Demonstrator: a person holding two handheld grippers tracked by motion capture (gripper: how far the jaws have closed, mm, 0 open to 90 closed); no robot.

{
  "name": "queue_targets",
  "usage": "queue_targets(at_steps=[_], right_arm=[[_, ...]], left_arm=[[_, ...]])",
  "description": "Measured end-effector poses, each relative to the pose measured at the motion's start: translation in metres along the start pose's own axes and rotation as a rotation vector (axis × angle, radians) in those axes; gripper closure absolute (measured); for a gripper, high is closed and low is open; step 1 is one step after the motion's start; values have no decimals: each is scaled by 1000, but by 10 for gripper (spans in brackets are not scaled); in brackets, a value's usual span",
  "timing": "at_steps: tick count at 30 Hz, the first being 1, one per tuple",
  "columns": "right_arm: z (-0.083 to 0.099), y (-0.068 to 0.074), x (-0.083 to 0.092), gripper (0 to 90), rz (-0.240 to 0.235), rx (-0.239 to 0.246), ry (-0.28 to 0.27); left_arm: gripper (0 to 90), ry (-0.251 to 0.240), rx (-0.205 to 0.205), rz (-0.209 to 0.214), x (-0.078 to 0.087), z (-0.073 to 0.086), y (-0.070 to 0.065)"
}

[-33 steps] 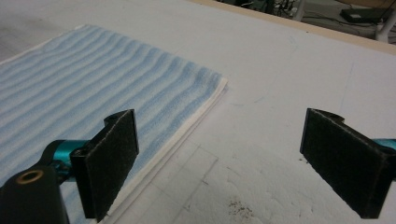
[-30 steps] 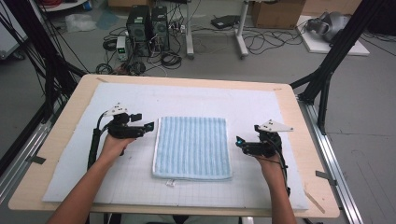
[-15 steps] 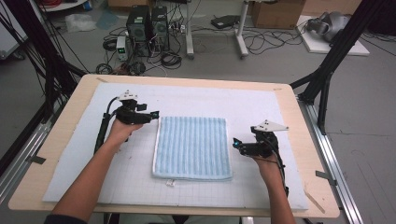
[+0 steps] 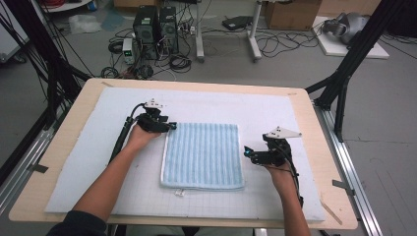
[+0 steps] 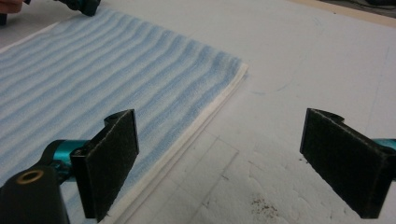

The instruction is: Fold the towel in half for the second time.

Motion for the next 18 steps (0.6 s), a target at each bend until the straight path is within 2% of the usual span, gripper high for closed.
queue_targets(at_steps=[3,6,7,8,9,11,15,18], right_arm=[[-1,0,-3,108,-7,-11,3],[-4,0,-8,107,-16,-18,12],[-4,0,-10,107,-26,-21,14],[-5,0,-13,106,-33,-25,8],[-6,0,-17,107,-37,-32,5],[-7,-2,-28,107,-53,-25,40],[-16,-11,-53,107,-67,-48,74],[-23,-18,-73,107,-66,-34,106]], left_arm=[[564,-3,-2,-4,1,0,0],[690,4,-14,26,0,0,-2],[741,6,-6,53,0,1,-3],[790,1,-4,60,-1,1,-3],[803,-3,-2,65,-1,1,-4],[835,-1,-2,75,0,1,-3],[847,-4,10,81,0,1,-2],[848,-5,14,83,0,1,-2]])
Point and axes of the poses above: each handheld gripper's, and its own axes: x roughly backward along the jaws, z roughly out of its underside, y roughly to its left, the point moved 3 cm from there along -x, roughly forward along the jaws, and after that the axes turned 11 degrees about x, right-handed, at the moved point
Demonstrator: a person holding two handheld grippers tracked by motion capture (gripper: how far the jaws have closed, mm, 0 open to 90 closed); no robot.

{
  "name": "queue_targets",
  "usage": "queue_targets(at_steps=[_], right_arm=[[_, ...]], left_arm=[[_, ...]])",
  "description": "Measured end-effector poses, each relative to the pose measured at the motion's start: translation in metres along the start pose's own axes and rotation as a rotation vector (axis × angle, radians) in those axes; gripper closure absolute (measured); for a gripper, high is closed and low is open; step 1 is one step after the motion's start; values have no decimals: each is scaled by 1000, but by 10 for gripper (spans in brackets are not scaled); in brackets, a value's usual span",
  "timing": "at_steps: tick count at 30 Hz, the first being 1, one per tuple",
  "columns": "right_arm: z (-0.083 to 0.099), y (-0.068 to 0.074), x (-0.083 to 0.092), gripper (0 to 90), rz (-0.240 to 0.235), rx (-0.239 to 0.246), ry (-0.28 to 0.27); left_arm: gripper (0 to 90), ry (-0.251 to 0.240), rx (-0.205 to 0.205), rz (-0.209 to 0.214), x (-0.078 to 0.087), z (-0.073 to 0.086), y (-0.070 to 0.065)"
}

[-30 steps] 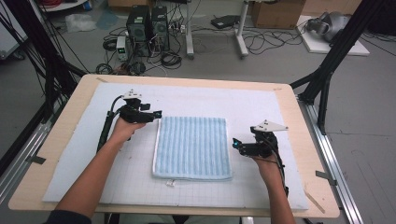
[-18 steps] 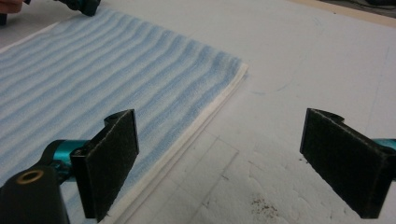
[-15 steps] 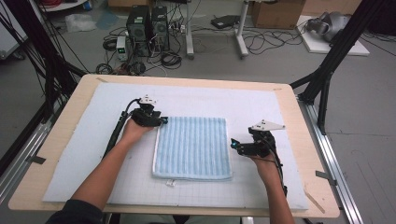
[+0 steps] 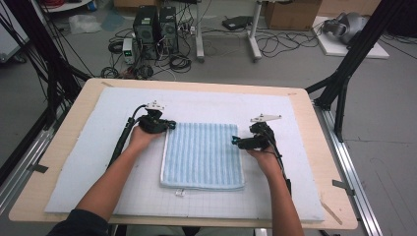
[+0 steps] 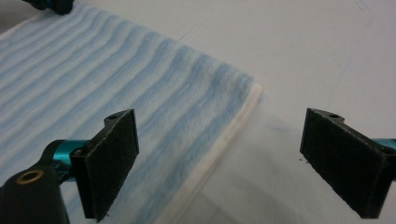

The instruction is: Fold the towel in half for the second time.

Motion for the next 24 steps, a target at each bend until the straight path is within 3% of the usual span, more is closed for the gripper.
queue_targets(at_steps=[4,8,11,12,13,14,17,18,24], right_arm=[[-10,-9,-23,127,6,17,70],[-19,-18,-38,261,-6,22,94],[-21,-18,-44,461,-47,49,119],[-22,-17,-44,529,-33,62,124],[-22,-16,-43,704,-43,57,122],[-23,-15,-43,782,-80,61,117],[-27,-11,-43,826,-29,120,126],[-28,-11,-43,827,-13,117,123],[-39,-20,-32,830,77,100,-11]], left_arm=[[852,-1,11,3,0,0,1],[853,1,28,4,0,0,1],[855,-2,45,6,0,0,1],[856,-1,44,6,0,0,2],[857,1,48,5,0,0,2],[859,0,49,2,0,0,2],[867,-51,59,-11,2,-5,5],[867,-76,61,-9,4,-8,6],[869,-172,77,18,13,-32,4]])
Point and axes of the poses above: each handheld gripper's, and its own axes: x roughly backward along the jaws, z roughly out of its underside, y roughly to its left, the point moved 3 cm from there along -x, roughly forward along the jaws, and after that the axes turned 11 degrees about x, right-handed, at the moved point
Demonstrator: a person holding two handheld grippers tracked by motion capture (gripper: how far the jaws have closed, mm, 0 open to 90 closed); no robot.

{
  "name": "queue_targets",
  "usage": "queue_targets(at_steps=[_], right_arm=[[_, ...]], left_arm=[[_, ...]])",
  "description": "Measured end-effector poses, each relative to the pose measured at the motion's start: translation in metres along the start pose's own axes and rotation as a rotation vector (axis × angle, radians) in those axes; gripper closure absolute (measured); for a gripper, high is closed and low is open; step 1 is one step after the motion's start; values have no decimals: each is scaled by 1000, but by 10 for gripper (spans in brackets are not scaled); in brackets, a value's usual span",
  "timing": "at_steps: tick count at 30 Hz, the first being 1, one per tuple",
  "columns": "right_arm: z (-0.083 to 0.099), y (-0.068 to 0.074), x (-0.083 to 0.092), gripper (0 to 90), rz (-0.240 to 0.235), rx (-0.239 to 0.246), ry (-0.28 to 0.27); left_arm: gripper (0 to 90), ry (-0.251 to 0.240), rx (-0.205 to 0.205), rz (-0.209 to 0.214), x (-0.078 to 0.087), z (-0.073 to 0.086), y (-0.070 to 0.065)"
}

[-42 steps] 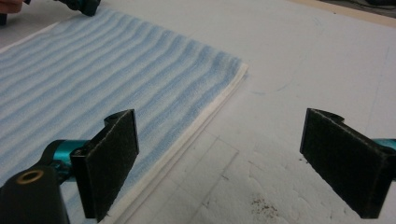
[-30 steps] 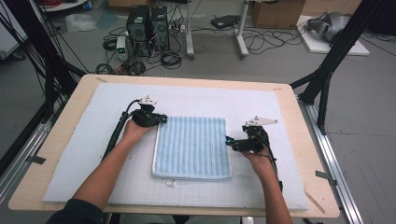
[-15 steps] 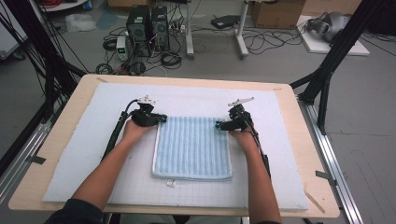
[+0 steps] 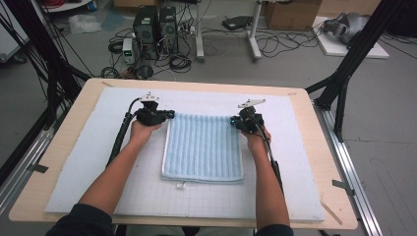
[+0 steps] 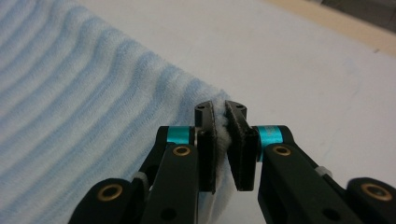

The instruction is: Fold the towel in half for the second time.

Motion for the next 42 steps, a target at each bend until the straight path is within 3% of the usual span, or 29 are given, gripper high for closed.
queue_targets(at_steps=[2,7,12,21,23,32,42], right_arm=[[-2,-2,5,830,12,-11,-34],[-6,2,16,830,3,6,-60],[-7,8,29,830,10,5,-83],[4,25,57,830,-2,13,-134],[8,29,65,830,-7,13,-149],[17,61,99,829,0,56,-168],[44,95,117,826,-17,64,-170]], left_arm=[[868,-20,-8,12,4,-4,-3],[868,4,-16,33,14,-5,-8],[868,-47,-44,53,28,-3,-20],[867,-77,-73,106,56,6,-47],[867,-101,-81,116,64,12,-53],[866,-103,-93,148,95,49,-74],[864,-78,-109,175,114,83,-89]])
Point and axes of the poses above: each handheld gripper's, and its own axes: x roughly backward along the jaws, z roughly out of its underside, y roughly to its left, the point moved 3 cm from there along -x, roughly forward along the jaws, and after that the axes turned 11 degrees about x, right-handed, at the moved point
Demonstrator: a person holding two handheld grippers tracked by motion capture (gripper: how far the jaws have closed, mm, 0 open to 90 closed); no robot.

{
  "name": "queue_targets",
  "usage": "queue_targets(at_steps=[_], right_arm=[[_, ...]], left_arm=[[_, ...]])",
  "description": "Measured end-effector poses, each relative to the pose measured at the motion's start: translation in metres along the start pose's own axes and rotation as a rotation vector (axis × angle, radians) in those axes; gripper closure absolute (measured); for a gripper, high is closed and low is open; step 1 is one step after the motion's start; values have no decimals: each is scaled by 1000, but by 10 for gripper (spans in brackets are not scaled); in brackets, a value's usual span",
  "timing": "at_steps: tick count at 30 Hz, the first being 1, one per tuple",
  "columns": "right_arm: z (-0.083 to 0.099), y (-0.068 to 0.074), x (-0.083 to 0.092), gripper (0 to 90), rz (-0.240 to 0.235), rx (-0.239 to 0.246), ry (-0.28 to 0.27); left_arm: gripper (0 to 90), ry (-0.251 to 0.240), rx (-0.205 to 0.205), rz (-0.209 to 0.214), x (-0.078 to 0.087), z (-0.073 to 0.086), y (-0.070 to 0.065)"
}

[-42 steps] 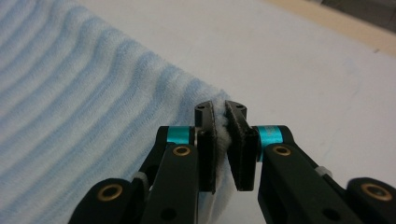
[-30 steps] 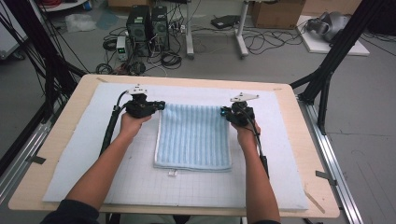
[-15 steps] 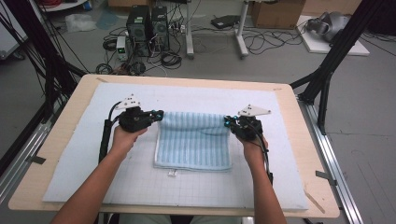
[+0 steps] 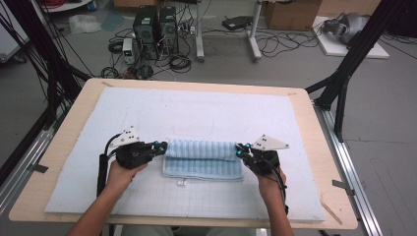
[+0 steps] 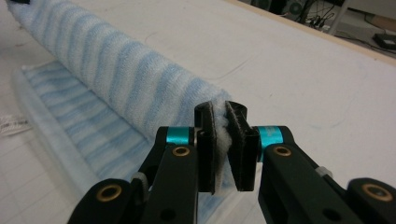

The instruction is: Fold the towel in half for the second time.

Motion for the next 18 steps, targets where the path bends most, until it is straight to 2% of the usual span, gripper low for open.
queue_targets(at_steps=[7,10,11,13,14,16,18], right_arm=[[18,15,6,822,-10,-8,15],[22,22,10,799,-25,-1,18],[23,24,12,769,-31,-8,13],[24,27,20,721,-16,-37,14],[23,27,24,685,-6,-49,1],[19,24,32,676,17,-76,-39],[14,21,34,676,26,-91,-67]], left_arm=[[863,58,10,12,4,22,-8],[825,64,49,13,8,26,-10],[743,50,55,8,10,25,-10],[539,-8,82,-23,15,20,-10],[516,-31,88,-29,17,17,-9],[513,-60,94,-42,18,12,-7],[527,-41,96,-51,14,11,-3]])
Point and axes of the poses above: each handheld gripper's, and its own axes: x roughly backward along the jaws, z roughly out of its underside, y roughly to its left, the point moved 3 cm from there along -x, roughly forward along the jaws, and after that the axes turned 11 degrees about x, right-handed, at the moved point
